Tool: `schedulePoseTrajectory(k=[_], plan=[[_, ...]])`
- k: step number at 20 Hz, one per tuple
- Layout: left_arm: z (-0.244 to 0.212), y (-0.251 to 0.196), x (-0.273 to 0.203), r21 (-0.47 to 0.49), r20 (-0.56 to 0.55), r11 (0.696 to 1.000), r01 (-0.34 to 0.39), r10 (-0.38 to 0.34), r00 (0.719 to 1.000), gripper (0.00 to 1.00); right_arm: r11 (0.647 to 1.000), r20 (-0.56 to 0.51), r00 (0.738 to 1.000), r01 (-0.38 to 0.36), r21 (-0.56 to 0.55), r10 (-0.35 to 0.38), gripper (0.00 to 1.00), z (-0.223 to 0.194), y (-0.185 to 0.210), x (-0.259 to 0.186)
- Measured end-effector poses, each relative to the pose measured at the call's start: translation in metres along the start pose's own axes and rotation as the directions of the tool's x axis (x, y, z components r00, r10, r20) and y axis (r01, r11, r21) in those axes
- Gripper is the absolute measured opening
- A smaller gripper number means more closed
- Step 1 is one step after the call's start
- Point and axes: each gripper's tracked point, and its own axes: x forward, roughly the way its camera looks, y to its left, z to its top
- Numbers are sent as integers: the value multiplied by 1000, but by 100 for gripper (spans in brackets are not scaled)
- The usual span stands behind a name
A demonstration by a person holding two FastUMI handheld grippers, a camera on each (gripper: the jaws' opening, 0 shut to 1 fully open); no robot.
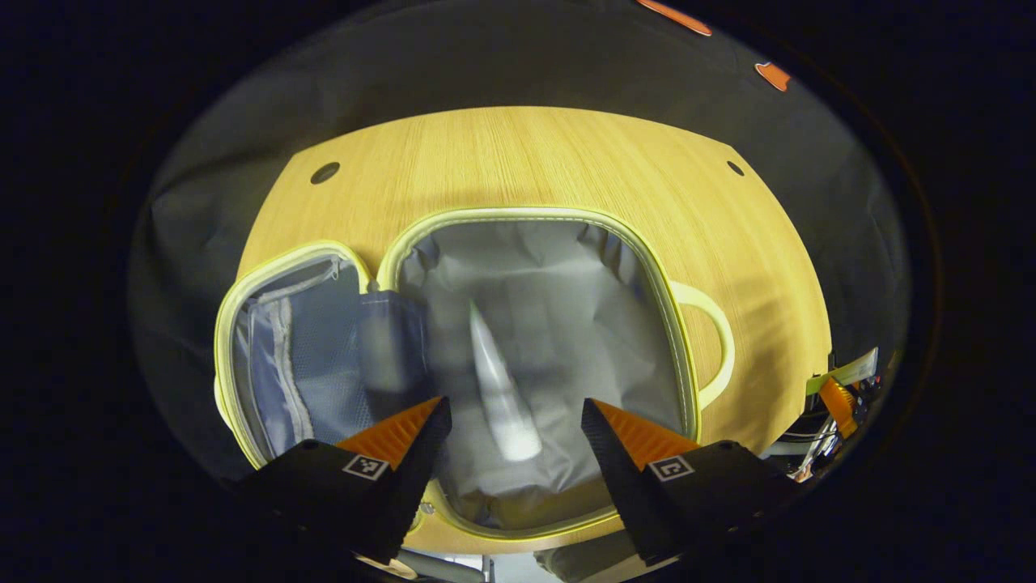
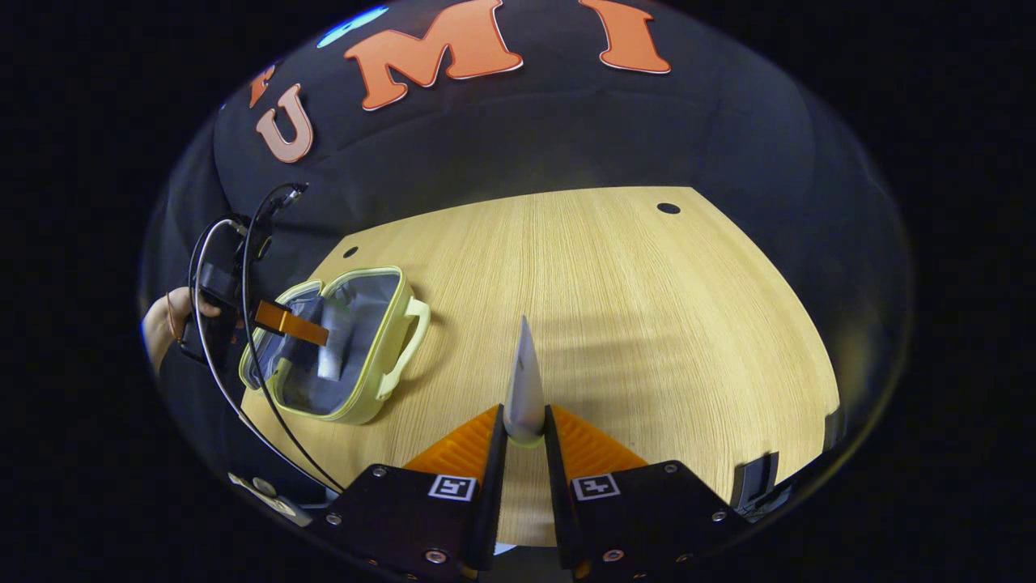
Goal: First open the suitcase, pack the skin care products into it, and then close the suitcase.
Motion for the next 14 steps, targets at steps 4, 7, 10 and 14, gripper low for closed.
schedulePoseTrajectory(k=[4, 7, 10, 14], plan=[[-1, 12, -12, -17, 48, 999, -40, 41, 998, 100, 1000, 22, 1000, -20, -24, 21, 30, 14, 6, -4], [-4, 16, -19, -50, 94, 998, -35, 40, 995, 100, 996, 37, 999, -27, -88, 30, 29, 31, 14, -9], [-5, 17, -34, -77, 150, 997, -23, 34, 988, 100, 981, 58, 996, -58, -184, 69, 29, 59, 38, -17], [-7, 52, -60, -68, 252, 990, -123, 136, 958, 100, 946, 77, 988, -107, -305, 136, 29, 98, 86, -17]])
